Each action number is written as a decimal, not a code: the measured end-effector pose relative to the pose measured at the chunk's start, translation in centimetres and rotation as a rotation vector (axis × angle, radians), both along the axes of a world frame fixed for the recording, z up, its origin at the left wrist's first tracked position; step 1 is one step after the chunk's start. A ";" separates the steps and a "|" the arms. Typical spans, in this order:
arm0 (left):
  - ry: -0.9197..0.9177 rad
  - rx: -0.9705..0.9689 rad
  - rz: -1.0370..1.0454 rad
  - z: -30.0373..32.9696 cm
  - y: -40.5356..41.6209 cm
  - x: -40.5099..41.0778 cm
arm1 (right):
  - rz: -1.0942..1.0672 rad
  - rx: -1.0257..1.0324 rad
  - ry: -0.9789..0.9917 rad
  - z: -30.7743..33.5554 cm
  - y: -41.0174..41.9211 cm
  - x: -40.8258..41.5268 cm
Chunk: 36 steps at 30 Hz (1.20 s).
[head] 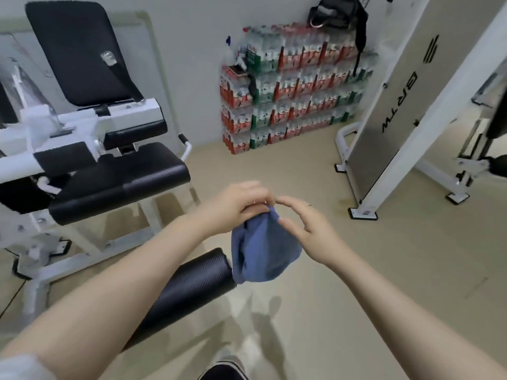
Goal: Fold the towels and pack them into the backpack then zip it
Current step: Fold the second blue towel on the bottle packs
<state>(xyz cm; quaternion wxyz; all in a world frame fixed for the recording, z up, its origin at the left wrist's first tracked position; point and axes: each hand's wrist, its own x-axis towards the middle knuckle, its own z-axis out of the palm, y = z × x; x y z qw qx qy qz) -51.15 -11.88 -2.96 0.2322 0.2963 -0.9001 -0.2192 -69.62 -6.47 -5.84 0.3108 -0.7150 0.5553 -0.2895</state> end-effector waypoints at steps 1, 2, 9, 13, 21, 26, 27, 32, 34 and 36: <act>-0.012 0.001 -0.032 0.1 -1.0 -1.3 | 0.017 0.031 -0.070 0.0 -1.0 -0.8; -0.022 0.003 -0.058 0.0 -2.1 -2.5 | 0.018 0.076 -0.157 -0.1 -2.0 -1.6; 0.009 0.155 0.058 -1.3 -13.4 -10.2 | -0.045 0.281 -0.458 -0.4 -12.8 -8.1; -0.053 0.387 0.112 -1.9 -21.9 -13.9 | -0.096 0.184 -0.223 -0.3 -21.9 -12.5; 0.193 0.610 0.345 -1.8 -36.6 -19.3 | -0.301 -0.094 -0.057 2.0 -37.9 -20.8; 0.168 0.618 0.384 -2.9 -44.5 -23.5 | -0.307 -0.013 -0.020 0.9 -47.7 -26.0; 0.166 0.590 0.402 -3.4 -46.2 -24.5 | -0.308 -0.011 -0.011 0.4 -49.8 -26.9; 0.042 0.365 0.493 -4.3 -56.1 -29.0 | -0.216 -0.028 0.019 -1.1 -60.6 -32.3; -0.051 0.213 0.572 -3.8 -60.4 -30.8 | -0.106 -0.039 0.143 -1.5 -65.3 -34.6; -0.014 0.099 0.686 -3.2 -64.6 -32.4 | -0.009 -0.045 0.274 -1.8 -70.4 -36.8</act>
